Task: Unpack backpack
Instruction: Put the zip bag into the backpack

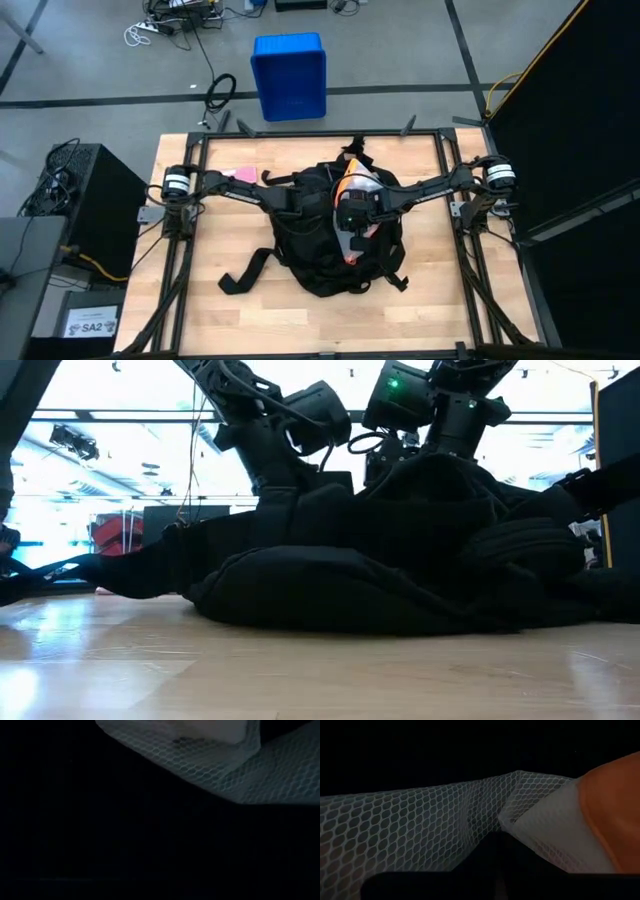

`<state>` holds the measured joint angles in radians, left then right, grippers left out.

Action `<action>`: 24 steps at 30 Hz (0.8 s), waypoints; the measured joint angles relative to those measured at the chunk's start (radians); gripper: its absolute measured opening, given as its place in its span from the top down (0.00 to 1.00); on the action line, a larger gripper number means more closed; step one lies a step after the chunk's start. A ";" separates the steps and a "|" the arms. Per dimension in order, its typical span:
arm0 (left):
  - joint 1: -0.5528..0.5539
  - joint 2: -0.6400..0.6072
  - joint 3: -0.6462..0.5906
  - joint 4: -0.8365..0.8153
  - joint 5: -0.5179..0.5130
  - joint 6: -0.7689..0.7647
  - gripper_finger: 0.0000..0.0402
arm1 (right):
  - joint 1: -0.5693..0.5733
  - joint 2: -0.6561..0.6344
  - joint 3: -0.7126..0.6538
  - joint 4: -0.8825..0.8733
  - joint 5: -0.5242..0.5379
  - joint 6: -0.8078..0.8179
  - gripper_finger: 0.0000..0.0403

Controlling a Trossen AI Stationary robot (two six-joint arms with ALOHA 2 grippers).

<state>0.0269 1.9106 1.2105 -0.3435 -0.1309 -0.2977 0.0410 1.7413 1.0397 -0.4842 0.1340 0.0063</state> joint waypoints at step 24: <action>-0.267 -0.311 -0.004 -0.405 -0.323 -0.175 1.00 | -0.022 -0.073 -0.003 -0.200 0.096 0.110 1.00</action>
<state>-0.2399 1.5996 1.2061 -0.7487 -0.4540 -0.4730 0.0189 1.6684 1.0363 -0.6843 0.2304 0.1162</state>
